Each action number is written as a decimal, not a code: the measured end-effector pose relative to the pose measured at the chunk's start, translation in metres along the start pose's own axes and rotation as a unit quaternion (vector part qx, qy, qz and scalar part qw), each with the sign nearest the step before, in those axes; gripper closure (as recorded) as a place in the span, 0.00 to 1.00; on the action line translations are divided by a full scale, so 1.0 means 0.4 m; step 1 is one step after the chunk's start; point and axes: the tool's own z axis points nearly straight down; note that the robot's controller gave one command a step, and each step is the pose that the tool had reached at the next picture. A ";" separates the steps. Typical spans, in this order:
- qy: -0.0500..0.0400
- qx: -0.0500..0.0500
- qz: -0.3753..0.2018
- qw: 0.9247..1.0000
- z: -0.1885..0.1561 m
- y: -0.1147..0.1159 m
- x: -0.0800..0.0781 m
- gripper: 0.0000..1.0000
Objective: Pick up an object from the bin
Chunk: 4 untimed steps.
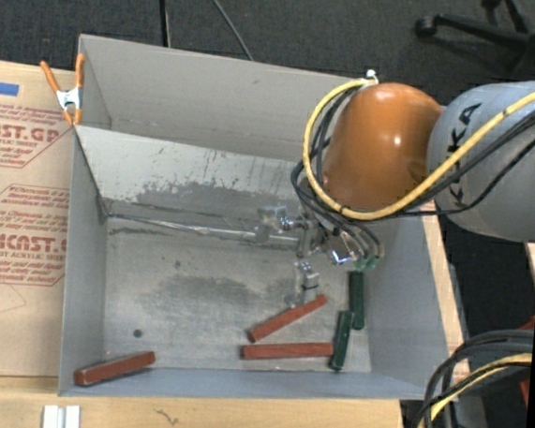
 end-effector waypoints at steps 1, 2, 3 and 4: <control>0.006 -0.004 0.049 0.999 0.329 -0.026 0.008 0.00; 0.001 -0.003 -0.381 0.925 0.298 -0.085 -0.045 0.00; 0.002 -0.005 -0.550 0.835 0.321 -0.233 0.129 0.00; -0.001 -0.004 -0.551 0.835 0.317 -0.228 0.122 1.00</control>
Offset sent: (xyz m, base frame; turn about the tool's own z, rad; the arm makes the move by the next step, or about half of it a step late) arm 0.0034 -0.0120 -0.1275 0.0972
